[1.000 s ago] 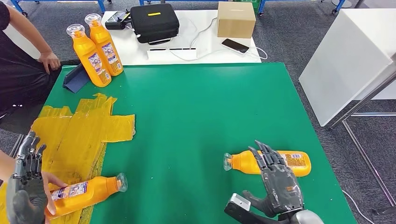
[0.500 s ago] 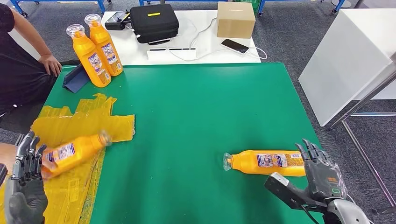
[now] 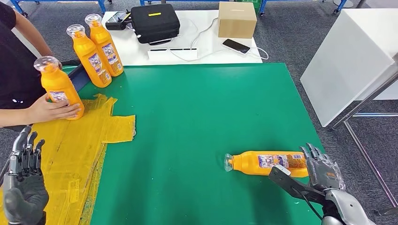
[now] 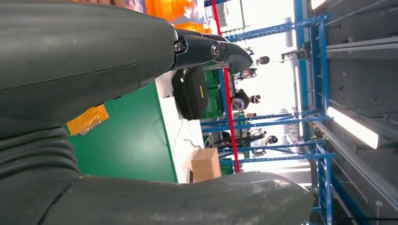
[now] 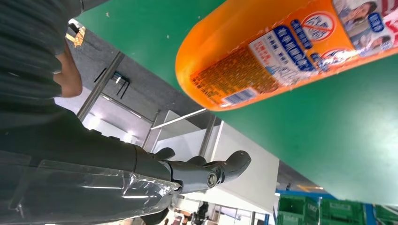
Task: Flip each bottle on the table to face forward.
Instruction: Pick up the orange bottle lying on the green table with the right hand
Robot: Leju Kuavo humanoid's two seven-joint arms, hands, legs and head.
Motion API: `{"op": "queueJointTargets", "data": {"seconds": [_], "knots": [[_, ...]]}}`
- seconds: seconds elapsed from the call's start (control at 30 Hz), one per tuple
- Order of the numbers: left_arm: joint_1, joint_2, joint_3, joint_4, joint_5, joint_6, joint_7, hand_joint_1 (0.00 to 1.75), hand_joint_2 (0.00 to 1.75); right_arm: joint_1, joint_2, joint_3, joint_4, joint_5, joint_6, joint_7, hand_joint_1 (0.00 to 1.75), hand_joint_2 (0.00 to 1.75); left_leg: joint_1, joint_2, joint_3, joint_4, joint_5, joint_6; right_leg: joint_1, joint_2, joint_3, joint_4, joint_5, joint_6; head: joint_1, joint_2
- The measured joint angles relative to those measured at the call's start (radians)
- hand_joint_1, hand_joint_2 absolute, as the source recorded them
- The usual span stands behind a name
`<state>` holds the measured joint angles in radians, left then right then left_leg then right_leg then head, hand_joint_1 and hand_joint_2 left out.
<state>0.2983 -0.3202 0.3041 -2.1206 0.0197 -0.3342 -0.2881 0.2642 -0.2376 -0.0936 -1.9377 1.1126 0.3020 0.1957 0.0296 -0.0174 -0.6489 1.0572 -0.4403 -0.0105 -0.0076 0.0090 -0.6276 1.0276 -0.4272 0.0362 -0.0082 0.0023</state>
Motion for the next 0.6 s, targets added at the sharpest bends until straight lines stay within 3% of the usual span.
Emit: {"op": "queueJointTargets", "data": {"seconds": [0.37,0.6], "knots": [[-0.014,0.009,-0.010,0.000,0.019,0.019,0.010,0.00,0.00,-0.047,0.004,0.030,0.072,0.031,0.021,0.006,0.00,1.75,0.000,0.000,0.000,0.000,0.000,0.000,0.000,0.000,0.000,0.000,0.000,0.000,0.000,0.000],[-0.057,0.023,-0.015,0.000,0.074,0.056,0.051,0.00,0.00,-0.141,-0.006,0.092,0.157,0.098,0.081,0.033,0.00,1.75,0.000,0.000,0.000,0.000,0.001,0.001,0.000,0.000,0.000,0.000,0.001,0.000,0.000,0.000]]}}
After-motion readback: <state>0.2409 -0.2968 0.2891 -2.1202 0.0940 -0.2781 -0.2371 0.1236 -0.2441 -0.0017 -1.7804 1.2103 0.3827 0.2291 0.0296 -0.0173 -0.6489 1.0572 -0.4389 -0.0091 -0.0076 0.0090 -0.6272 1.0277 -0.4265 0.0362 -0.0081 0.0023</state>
